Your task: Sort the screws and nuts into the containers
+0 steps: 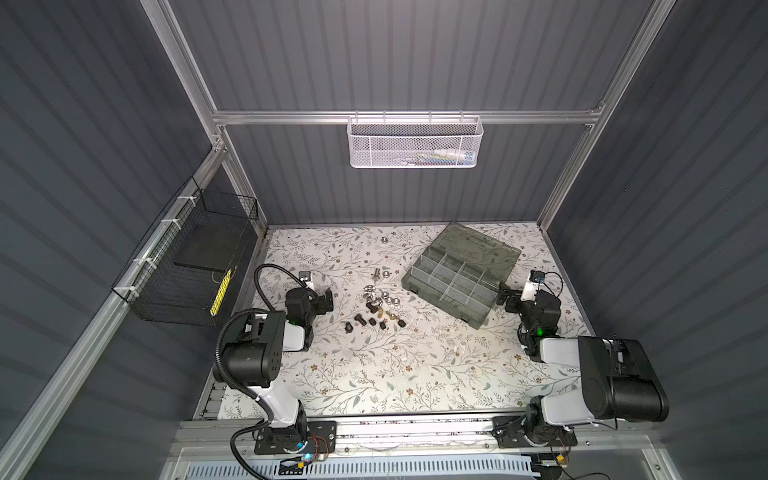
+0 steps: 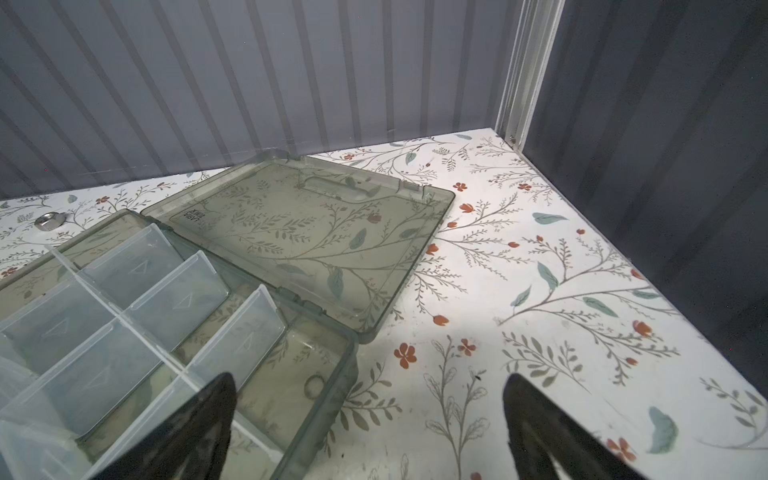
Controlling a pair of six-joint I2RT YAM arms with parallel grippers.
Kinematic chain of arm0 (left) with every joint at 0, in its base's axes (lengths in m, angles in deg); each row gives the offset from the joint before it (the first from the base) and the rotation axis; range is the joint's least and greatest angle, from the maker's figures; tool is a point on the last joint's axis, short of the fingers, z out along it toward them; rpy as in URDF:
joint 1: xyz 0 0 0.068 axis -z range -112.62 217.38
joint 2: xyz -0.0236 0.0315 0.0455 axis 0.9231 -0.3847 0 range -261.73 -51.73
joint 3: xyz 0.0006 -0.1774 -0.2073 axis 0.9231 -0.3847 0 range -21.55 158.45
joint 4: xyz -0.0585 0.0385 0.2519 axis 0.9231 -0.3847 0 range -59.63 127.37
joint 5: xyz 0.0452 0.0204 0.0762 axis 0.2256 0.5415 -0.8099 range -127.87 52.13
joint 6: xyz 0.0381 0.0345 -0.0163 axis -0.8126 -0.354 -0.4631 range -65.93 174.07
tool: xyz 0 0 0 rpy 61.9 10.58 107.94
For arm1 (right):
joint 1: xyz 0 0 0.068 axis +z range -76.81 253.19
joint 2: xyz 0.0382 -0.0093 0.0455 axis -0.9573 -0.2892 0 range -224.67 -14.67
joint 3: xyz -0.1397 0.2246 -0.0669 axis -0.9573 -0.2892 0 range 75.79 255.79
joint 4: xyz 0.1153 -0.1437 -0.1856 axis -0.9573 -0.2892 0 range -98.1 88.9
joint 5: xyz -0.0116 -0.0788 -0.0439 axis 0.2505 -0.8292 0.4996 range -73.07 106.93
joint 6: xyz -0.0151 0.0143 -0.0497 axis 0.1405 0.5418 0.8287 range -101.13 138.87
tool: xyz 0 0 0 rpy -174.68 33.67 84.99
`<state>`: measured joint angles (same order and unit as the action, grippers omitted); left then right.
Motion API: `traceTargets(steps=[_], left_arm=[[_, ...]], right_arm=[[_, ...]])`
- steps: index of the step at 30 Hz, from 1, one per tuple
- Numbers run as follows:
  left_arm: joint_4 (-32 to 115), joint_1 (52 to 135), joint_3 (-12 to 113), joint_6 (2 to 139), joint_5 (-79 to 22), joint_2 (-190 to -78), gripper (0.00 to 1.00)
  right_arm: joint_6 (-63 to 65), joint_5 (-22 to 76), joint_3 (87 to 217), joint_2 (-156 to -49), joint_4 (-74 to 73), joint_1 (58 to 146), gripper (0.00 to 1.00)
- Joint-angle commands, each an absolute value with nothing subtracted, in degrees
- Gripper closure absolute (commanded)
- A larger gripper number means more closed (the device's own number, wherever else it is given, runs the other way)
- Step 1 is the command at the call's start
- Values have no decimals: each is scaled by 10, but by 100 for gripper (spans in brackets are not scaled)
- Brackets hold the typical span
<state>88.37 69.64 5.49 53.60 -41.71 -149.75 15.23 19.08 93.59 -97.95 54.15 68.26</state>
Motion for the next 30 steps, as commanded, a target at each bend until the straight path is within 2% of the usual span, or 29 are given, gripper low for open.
traceTargets(steps=[1, 30], left_arm=[[890, 694, 57, 526, -411, -1501, 0], [869, 694, 62, 527, -409, -1496, 0]], right_arm=[[150, 187, 943, -983, 550, 685, 1], [149, 187, 943, -981, 550, 685, 1]])
